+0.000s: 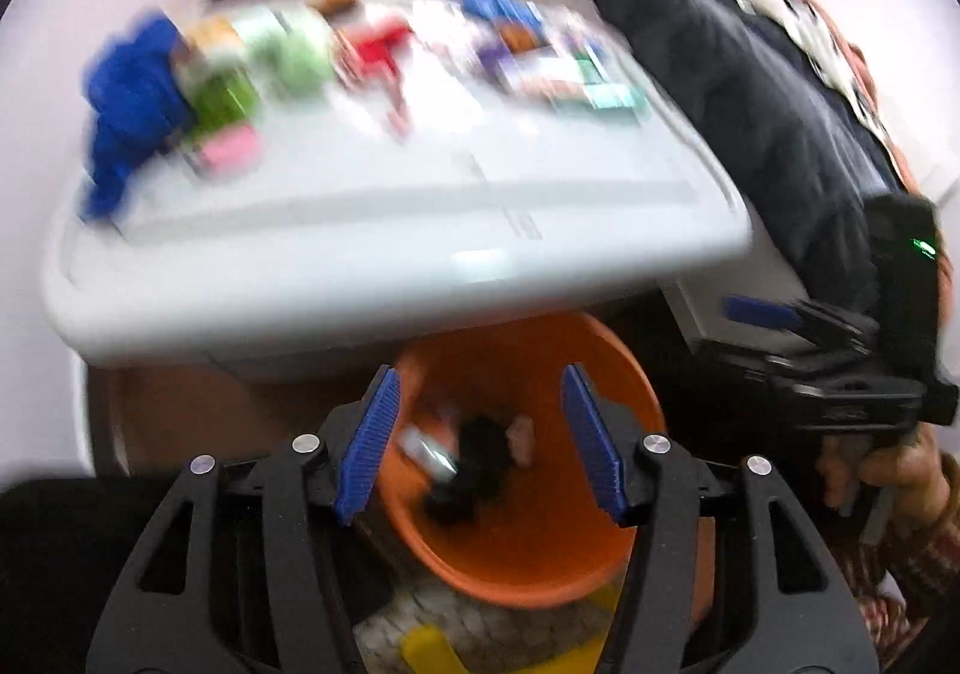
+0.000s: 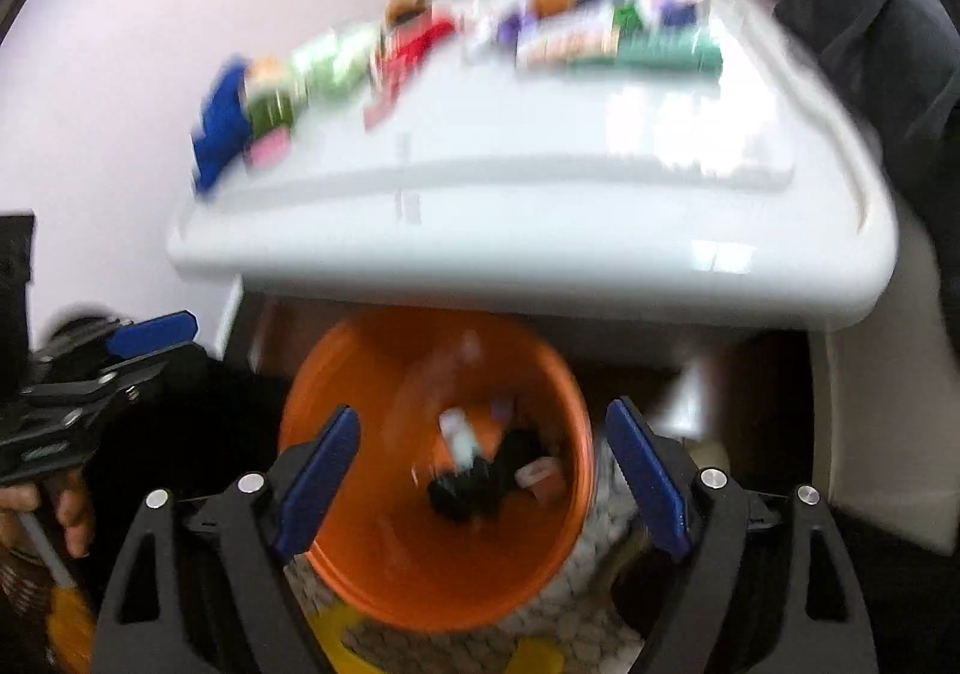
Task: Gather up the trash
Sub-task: 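Carry the spray bottle to the orange bucket and open the left tool, then grasp the green bottle with yellow bear cap with the left tool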
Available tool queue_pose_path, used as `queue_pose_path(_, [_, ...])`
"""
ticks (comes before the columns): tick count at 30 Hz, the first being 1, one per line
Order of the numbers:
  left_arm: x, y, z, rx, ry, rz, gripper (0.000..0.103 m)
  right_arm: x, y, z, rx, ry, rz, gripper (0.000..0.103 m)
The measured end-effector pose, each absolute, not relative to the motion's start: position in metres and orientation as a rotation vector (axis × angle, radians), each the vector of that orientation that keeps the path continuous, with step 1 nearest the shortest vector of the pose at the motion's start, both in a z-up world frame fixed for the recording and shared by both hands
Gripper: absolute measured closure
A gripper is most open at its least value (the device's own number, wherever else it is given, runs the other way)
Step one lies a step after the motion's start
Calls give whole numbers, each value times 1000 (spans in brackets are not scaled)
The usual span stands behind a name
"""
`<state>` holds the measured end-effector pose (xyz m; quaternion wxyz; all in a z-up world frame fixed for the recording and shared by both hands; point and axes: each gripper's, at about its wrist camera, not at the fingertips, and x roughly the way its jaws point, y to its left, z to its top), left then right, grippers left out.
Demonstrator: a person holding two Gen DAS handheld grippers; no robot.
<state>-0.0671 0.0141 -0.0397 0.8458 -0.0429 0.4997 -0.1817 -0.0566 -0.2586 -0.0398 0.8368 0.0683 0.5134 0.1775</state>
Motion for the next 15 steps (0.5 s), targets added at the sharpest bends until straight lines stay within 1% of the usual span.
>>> queue_pose_path(1, [-55, 25, -27, -96, 1014, -347, 39, -49, -260, -29, 147, 1055, 380, 16])
queue_pose_path(2, [-44, 32, -19, -100, 987, -320, 37, -40, -259, -12, 139, 1006, 387, 14])
queue_pose_path(3, [-33, 38, -11, -102, 961, -288, 35, -32, -260, -2, 130, 980, 388, 9])
queue_pose_path(4, [-17, 47, -3, -106, 933, -246, 27, -26, -257, 7, 118, 947, 386, 8])
queue_pose_path(5, [-4, 51, 2, -109, 920, -215, 24, -16, -253, 19, 108, 905, 386, 7])
queue_pose_path(7, [28, 61, 7, -138, 911, -158, 24, 3, -244, 36, 105, 839, 401, 7])
queue_pose_path(10, [71, 73, -2, -190, 940, -84, 24, 19, -236, 41, 123, 795, 428, 7])
queue_pose_path(15, [116, 77, -25, -151, 984, 32, 24, 20, -225, 18, 124, 804, 473, 7])
